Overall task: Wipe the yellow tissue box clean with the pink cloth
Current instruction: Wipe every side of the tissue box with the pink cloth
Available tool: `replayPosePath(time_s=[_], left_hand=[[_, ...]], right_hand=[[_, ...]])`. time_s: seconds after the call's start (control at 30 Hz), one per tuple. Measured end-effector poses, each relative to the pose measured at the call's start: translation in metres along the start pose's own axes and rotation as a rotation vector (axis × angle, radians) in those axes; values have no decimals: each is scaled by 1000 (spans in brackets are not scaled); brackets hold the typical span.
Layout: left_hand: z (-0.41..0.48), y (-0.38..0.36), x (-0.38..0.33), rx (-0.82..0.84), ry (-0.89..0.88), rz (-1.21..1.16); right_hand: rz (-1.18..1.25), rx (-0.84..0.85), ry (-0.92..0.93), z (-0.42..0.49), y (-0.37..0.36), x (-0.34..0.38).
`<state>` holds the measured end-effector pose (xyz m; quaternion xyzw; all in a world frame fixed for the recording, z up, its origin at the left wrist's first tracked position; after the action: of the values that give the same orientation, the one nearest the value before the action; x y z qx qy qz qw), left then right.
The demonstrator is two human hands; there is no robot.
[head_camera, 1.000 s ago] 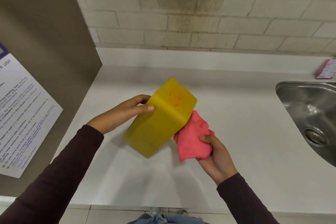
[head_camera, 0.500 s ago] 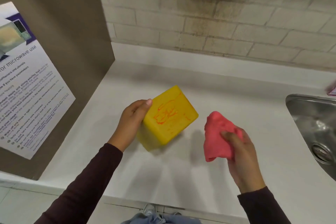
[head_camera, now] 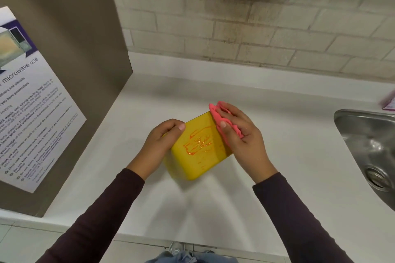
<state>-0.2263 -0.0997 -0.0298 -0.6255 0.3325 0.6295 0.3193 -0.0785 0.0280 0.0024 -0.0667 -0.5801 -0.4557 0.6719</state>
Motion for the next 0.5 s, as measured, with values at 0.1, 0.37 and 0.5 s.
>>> replayPosePath(time_s=[0.1,0.37,0.5], left_hand=[[1,-1,0,-15,11,-7],[6,4,-2,-15,11,-45],[5,3,-1,11,-2,-43]], right_hand=[[-111,-85,47,-4,-5,-6],[-359,-127,210,-36,5,-21],[-141,-213,60,-18,-3,-12]])
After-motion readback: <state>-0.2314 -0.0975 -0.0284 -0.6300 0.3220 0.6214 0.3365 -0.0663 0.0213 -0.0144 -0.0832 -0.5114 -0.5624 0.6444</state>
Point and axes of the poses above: each hand's wrist, its own z-axis towards the middle knuckle, its own y-axis out of the back of the hand, x = y × z, the point moved 1 cm from there along z, towards the middle knuckle, and after that the axes turned 5 degrees about -z, right-handed, at the moved point
